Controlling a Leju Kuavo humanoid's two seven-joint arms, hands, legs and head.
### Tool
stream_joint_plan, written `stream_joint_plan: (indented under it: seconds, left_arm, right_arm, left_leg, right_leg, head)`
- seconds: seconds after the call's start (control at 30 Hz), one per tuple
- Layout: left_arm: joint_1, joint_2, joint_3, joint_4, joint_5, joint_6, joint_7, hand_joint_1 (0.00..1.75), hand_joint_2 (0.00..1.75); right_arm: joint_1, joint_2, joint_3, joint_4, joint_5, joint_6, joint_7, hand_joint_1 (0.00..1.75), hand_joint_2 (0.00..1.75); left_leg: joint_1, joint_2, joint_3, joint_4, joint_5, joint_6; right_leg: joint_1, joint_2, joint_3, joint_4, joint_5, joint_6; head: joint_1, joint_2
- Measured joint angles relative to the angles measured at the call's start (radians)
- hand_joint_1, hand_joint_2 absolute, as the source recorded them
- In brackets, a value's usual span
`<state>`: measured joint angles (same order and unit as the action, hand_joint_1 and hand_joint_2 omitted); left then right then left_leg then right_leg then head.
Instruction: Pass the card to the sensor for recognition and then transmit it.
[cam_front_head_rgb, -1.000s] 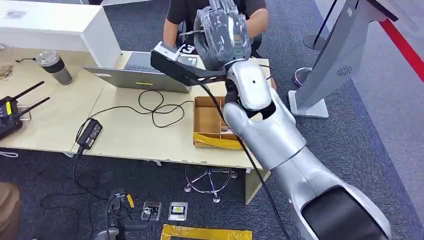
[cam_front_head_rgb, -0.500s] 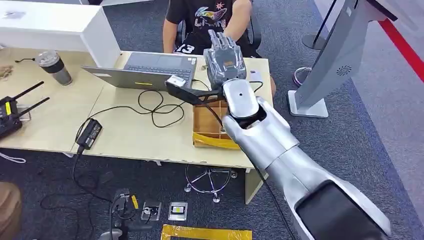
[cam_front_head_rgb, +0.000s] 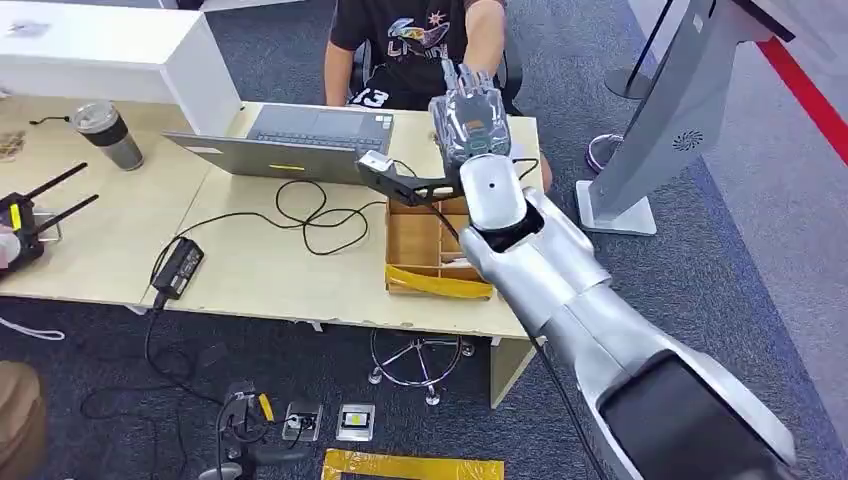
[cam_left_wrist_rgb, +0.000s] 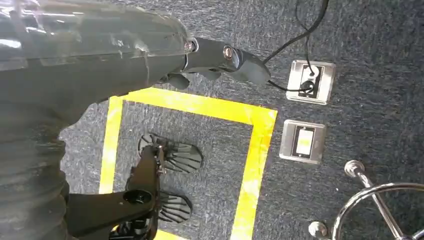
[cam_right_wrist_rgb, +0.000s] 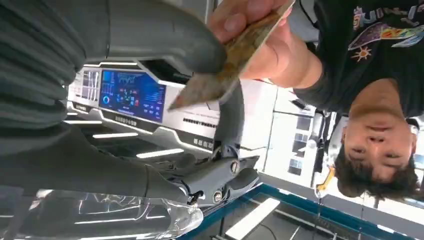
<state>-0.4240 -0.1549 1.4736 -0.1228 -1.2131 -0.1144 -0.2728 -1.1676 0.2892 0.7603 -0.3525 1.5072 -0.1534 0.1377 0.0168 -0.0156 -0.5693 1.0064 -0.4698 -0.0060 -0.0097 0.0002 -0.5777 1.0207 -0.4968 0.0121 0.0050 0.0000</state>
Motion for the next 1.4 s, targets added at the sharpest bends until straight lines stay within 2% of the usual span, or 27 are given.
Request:
stream_joint_plan:
  seconds: [0.2, 0.33, 0.63, 0.7, 1.07, 1.2, 1.4]
  left_arm:
    - [0.005, 0.002, 0.000, 0.000, 0.024, -0.002, 0.000, 0.00, 1.75]
    - [0.016, 0.013, 0.000, 0.000, 0.081, -0.032, 0.008, 0.00, 1.75]
    - [0.025, 0.032, 0.000, 0.000, 0.087, -0.029, 0.010, 0.00, 1.75]
    - [0.026, 0.036, 0.000, 0.000, 0.089, -0.024, 0.010, 0.00, 1.75]
    - [0.057, 0.072, 0.000, 0.000, 0.119, 0.000, 0.011, 0.00, 1.75]
    - [0.073, 0.087, 0.000, 0.000, 0.123, 0.001, 0.011, 0.00, 1.75]
    - [0.076, 0.094, 0.000, 0.000, 0.124, 0.003, 0.011, 0.00, 1.75]
  right_arm:
    - [-0.002, -0.009, 0.007, 0.013, -0.008, -0.022, 0.015, 0.00, 1.75]
    - [0.000, -0.038, 0.006, 0.022, -0.024, -0.051, 0.021, 0.00, 1.75]
    - [0.006, -0.100, -0.012, 0.030, -0.040, -0.105, 0.006, 0.00, 1.75]
    - [0.009, -0.113, -0.021, 0.031, -0.044, -0.134, -0.010, 0.00, 1.75]
    - [0.059, -0.217, -0.116, 0.029, -0.087, -0.409, -0.124, 0.00, 1.75]
    - [0.095, -0.263, -0.177, 0.019, -0.108, -0.438, -0.143, 0.00, 1.75]
    - [0.114, -0.290, -0.226, 0.010, -0.107, -0.438, -0.147, 0.00, 1.75]
  left_leg:
    - [0.000, 0.000, 0.000, 0.000, 0.000, 0.000]
    - [0.000, 0.000, 0.000, 0.000, 0.000, 0.000]
    - [0.000, 0.001, 0.000, 0.000, 0.000, 0.000]
    - [0.000, 0.000, 0.000, 0.000, 0.000, 0.000]
    - [0.000, 0.001, 0.000, 0.000, 0.000, 0.000]
    - [0.000, 0.001, 0.000, 0.000, 0.000, 0.000]
    - [0.000, 0.001, 0.001, 0.000, 0.000, 0.000]
  right_leg:
    - [0.000, 0.000, 0.000, 0.000, 0.000, 0.000]
    - [0.000, 0.000, 0.000, 0.000, 0.000, 0.000]
    - [0.000, 0.000, 0.000, 0.000, 0.000, 0.000]
    - [0.000, 0.000, 0.000, 0.000, 0.000, 0.000]
    - [0.000, 0.000, 0.000, 0.000, 0.000, 0.000]
    - [0.000, 0.000, 0.000, 0.000, 0.000, 0.000]
    - [0.000, 0.001, 0.000, 0.000, 0.000, 0.000]
  head:
    - [0.000, 0.000]
    - [0.001, 0.000]
    - [0.000, 0.000]
    - [0.000, 0.000]
    - [0.000, 0.000]
    - [0.000, 0.000]
    - [0.000, 0.000]
